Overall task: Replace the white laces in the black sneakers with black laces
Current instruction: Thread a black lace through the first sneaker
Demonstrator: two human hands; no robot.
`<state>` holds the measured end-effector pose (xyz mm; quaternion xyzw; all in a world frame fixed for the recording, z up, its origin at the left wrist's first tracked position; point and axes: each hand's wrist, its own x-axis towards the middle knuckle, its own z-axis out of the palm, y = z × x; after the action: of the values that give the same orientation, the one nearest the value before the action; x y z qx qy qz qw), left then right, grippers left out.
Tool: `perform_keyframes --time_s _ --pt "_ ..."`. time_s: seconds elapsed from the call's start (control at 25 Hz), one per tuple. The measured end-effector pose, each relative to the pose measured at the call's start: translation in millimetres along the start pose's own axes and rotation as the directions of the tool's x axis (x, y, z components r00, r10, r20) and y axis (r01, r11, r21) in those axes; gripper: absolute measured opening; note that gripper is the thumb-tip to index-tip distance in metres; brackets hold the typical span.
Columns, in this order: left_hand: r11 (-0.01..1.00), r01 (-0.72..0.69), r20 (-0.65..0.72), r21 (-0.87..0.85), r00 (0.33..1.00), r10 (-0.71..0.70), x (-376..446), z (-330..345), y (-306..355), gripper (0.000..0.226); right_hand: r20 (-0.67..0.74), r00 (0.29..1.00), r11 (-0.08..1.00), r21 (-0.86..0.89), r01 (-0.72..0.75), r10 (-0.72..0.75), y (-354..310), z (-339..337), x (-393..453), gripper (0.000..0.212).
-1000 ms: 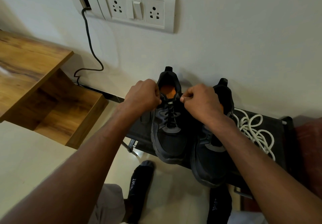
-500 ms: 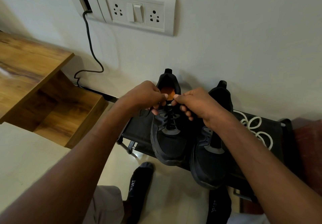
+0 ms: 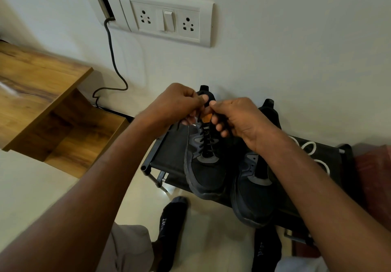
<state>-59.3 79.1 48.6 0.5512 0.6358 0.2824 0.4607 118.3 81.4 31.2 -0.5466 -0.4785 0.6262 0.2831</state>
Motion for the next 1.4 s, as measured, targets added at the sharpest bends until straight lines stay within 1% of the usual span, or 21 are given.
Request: perform_keyframes --time_s 0.12,0.2,0.28,0.36,0.44,0.52,0.64,0.76,0.8,0.84,0.88,0.96,1.04,1.08,1.12,1.16,1.24,1.32,1.4 --pt "0.983 -0.175 -0.073 -0.048 0.983 0.171 -9.9 -2.7 17.1 0.038 -0.073 0.975 0.97 -0.142 0.199 -0.211 -15.4 0.4 -12.0 0.029" --pt "0.961 -0.251 -0.107 -0.114 0.965 0.24 -16.3 -6.1 26.5 0.039 -0.123 0.936 0.936 -0.17 0.308 -0.33 -26.2 0.9 -22.3 0.028" --pt "0.926 -0.307 -0.14 -0.219 0.949 0.281 -23.5 -9.2 38.6 0.044 -0.179 0.905 0.922 -0.094 0.375 -0.386 -38.4 2.7 -33.6 0.024" --pt "0.877 -0.324 -0.139 -0.354 0.946 0.294 -31.3 -13.6 51.6 0.038 -0.204 0.901 0.917 0.031 0.397 -0.383 -51.3 3.1 -43.2 0.022" --pt "0.826 -0.335 -0.134 -0.454 0.942 0.309 -39.8 -18.4 64.2 0.033 -0.219 0.897 0.904 0.113 0.413 -0.383 -62.6 0.4 -52.1 0.023" --pt "0.78 -0.368 -0.158 -0.506 0.928 0.336 -47.6 -22.8 72.9 0.035 -0.203 0.89 0.883 0.158 0.442 -0.409 -71.9 -1.8 -60.4 0.029" --pt "0.711 -0.437 -0.214 -0.55 0.897 0.386 -58.5 -28.0 79.1 0.043 -0.127 0.868 0.838 0.226 0.497 -0.48 -86.3 -7.4 -75.3 0.04" --pt "0.671 -0.555 -0.277 -0.492 0.83 0.484 -66.4 -28.9 82.7 0.035 -0.029 0.826 0.799 0.238 0.552 -0.562 -99.9 -16.3 -89.8 0.041" --pt "0.666 -0.591 -0.304 -0.456 0.806 0.508 -69.1 -28.1 84.9 0.03 -0.021 0.811 0.79 0.215 0.574 -0.584 -103.3 -16.8 -94.0 0.041" --pt "0.659 -0.624 -0.337 -0.42 0.782 0.525 -72.1 -27.5 89.2 0.027 -0.044 0.787 0.775 0.151 0.614 -0.615 -107.1 -15.7 -97.3 0.04" --pt "0.657 -0.649 -0.371 -0.383 0.76 0.534 -75.0 -26.2 94.2 0.025 -0.09 0.748 0.748 0.047 0.662 -0.657 -110.5 -12.7 -99.7 0.037" --pt "0.661 -0.676 -0.426 -0.326 0.729 0.536 -80.1 -23.8 105.4 0.024 -0.169 0.631 0.652 -0.152 0.743 -0.757 -116.5 -5.4 -102.8 0.026" --pt "0.66 -0.682 -0.463 -0.316 0.717 0.52 -85.2 -23.2 115.9 0.024 -0.252 0.536 0.587 -0.22 0.779 -0.806 -123.3 0.1 -104.9 0.018" --pt "0.661 -0.682 -0.477 -0.314 0.715 0.511 -87.6 -23.7 121.3 0.024 -0.309 0.514 0.587 -0.232 0.775 -0.8 -127.4 1.4 -105.3 0.017" --pt "0.669 -0.677 -0.488 -0.307 0.715 0.5 -89.7 -24.2 126.3 0.024 -0.352 0.506 0.6 -0.255 0.758 -0.788 -130.8 1.4 -104.2 0.02" --pt "0.683 -0.67 -0.503 -0.291 0.714 0.486 -91.6 -25.4 131.6 0.024 -0.363 0.508 0.614 -0.3 0.73 -0.781 -134.6 1.3 -103.0 0.026" --pt "0.719 -0.651 -0.525 -0.243 0.712 0.466 -93.7 -28.3 141.7 0.023 -0.307 0.535 0.616 -0.424 0.664 -0.787 -141.3 0.5 -101.0 0.045" --pt "0.746 -0.632 -0.537 -0.208 0.711 0.453 -94.8 -30.5 151.0 0.015 -0.233 0.538 0.566 -0.549 0.615 -0.81 -149.7 -0.7 -101.1 0.066" --pt "0.766 -0.616 -0.564 -0.182 0.704 0.432 -95.5 -31.0 159.7 0.01 -0.186 0.527 0.506 -0.652 0.565 -0.829 -161.5 -2.3 -103.5 0.081"
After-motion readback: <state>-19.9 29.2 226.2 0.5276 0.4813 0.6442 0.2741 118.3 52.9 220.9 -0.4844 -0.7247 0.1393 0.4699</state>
